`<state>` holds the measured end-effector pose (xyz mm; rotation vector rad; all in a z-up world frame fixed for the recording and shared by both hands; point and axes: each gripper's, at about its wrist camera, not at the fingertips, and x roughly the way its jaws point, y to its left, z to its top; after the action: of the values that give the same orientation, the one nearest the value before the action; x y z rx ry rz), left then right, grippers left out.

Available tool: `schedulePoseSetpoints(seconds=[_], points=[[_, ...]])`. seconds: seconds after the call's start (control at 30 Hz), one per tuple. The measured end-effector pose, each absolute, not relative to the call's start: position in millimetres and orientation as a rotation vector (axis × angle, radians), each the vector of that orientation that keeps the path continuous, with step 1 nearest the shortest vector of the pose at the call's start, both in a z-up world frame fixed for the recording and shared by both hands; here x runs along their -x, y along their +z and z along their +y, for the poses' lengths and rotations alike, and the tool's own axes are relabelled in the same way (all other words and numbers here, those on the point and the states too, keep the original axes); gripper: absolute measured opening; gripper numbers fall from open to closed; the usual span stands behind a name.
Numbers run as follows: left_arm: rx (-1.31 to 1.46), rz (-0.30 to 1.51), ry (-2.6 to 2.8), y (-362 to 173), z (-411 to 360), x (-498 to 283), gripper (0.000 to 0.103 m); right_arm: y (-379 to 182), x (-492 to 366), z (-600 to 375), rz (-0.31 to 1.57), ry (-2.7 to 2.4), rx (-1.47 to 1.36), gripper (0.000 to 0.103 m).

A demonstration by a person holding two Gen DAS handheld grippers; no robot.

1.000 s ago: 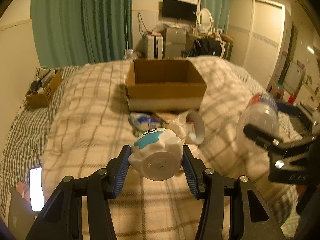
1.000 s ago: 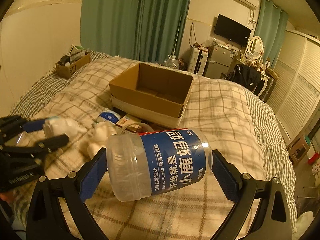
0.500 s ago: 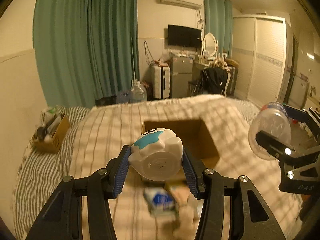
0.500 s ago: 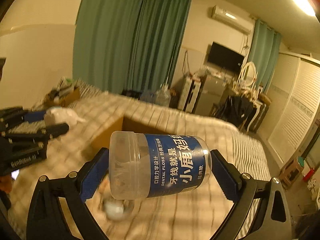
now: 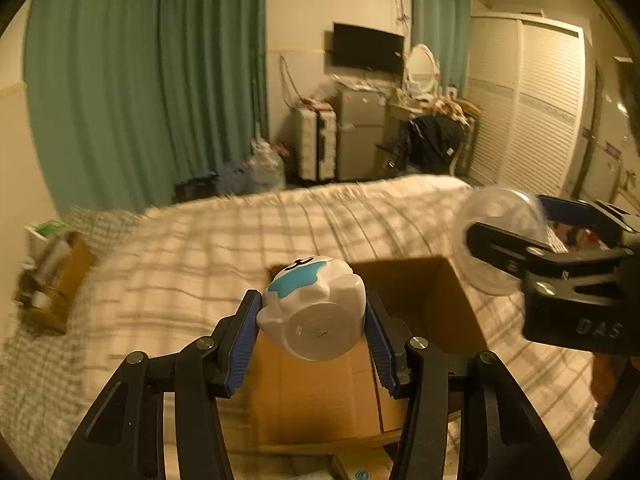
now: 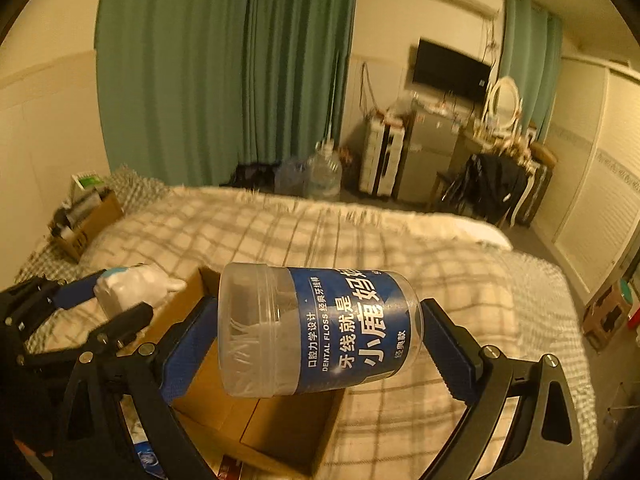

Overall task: Organize objects
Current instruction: 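Carry both items over the cardboard box and open both tools to drop them, then grasp the white lace cloth with the left tool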

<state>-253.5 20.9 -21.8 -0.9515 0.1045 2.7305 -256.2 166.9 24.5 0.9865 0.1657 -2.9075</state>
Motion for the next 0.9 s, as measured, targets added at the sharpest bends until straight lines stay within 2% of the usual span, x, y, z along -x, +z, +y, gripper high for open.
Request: schedulePoseSetpoints(seconds=[0.2,0.4,0.43,0.47,0.53,0.73,0.9], points=[[1.001,0.171,2.710,-62.7,33.7,271.8,0.052,-28.4,286.2,167.5,0.109,-2.840,-1.053,0.097],[1.042,0.151,2.702,-73.0,35.1,278.5,0.054,-37.5,291.5,173.1,0.018,-2.809,-1.013,0.098],[1.037,0.151,2.700,-70.6,35.9,278.0,0.060,-33.0,287.4,175.2,0.019,-2.822,-0.981,0.102],[1.031,0.158,2.700,-68.4,36.3,275.4,0.076,-26.2,281.3,177.2,0.029,-2.845,-0.948,0.102],[1.018,0.182,2.726,-59.6,37.3,266.5,0.097,-11.8,271.9,180.0,0.041,-2.866,-0.911,0.102],[0.990,0.226,2.744,-24.7,25.9,219.4,0.098,42.2,220.0,197.7,0.041,-2.888,-0.817,0.103],[0.976,0.212,2.812,4.4,7.4,162.0,0.098,78.9,151.6,202.9,0.224,-2.909,-0.709,0.103]])
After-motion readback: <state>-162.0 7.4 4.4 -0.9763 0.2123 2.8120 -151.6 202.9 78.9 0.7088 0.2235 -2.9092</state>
